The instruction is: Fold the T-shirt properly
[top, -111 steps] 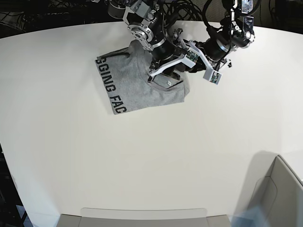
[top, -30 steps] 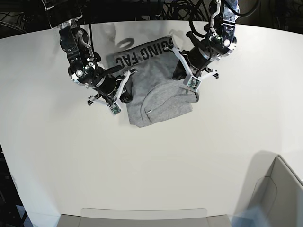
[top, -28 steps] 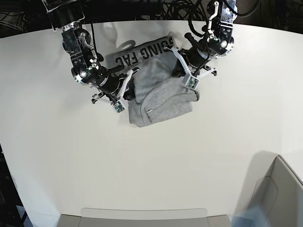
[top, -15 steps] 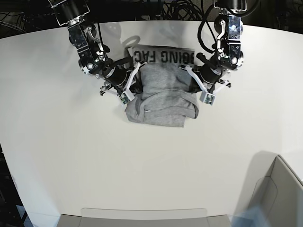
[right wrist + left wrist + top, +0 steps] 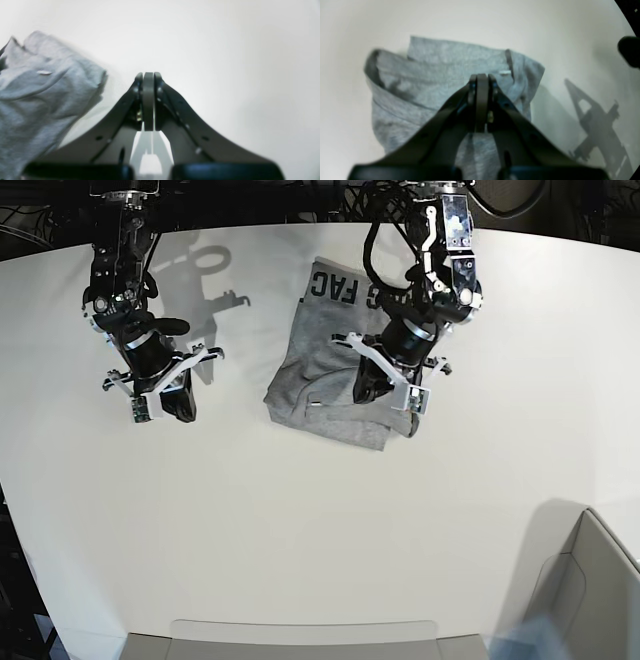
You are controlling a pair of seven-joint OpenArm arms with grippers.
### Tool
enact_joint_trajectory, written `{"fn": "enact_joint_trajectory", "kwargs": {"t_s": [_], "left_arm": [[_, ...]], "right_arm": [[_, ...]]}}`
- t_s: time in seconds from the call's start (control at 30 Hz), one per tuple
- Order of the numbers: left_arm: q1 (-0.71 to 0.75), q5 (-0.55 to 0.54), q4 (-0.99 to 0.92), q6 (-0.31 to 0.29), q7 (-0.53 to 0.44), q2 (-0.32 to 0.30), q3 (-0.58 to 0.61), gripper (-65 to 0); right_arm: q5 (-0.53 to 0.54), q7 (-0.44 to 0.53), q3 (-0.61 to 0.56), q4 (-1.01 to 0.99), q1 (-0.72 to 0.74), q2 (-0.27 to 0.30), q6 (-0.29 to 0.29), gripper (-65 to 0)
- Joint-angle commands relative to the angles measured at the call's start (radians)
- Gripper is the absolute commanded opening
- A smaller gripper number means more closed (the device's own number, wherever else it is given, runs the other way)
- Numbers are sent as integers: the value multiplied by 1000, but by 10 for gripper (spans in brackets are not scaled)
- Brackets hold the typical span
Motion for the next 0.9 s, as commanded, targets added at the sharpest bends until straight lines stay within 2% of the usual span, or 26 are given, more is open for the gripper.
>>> {"fn": "enact_joint_trajectory", "kwargs": {"t_s": [0.0, 0.1, 0.23, 0.37, 0.47, 0.67, 0.77, 0.87], "left_arm": [[0, -25, -4, -7, -48, -1, 25, -650], [6, -42, -91, -7, -97, -3, 68, -650], [0, -42, -219, -6, -114, -3, 84, -650], [-43, -42, -403, -1, -229, -9, 72, -650], [-71, -42, -496, -1, -293, -75, 38, -650], [-73, -44, -512, -4, -298, -209, -51, -650], [-86, -44, -513, -6, -296, -302, -59, -650], [-92, -45, -525, -7, -293, -362, -54, -650]], "right_arm": [[6, 28, 8, 23, -2, 13, 2, -650], [6, 29, 12, 23, -28, 20, 2, -650], [6, 28, 12, 28, -42, 24, 2, -650], [6, 28, 12, 28, -42, 24, 2, -650], [6, 28, 12, 30, -40, 24, 2, -650], [6, 26, 13, 30, -40, 24, 2, -650], [6, 26, 13, 30, -36, 24, 2, -650], [6, 26, 13, 30, -34, 24, 2, -650]]}}
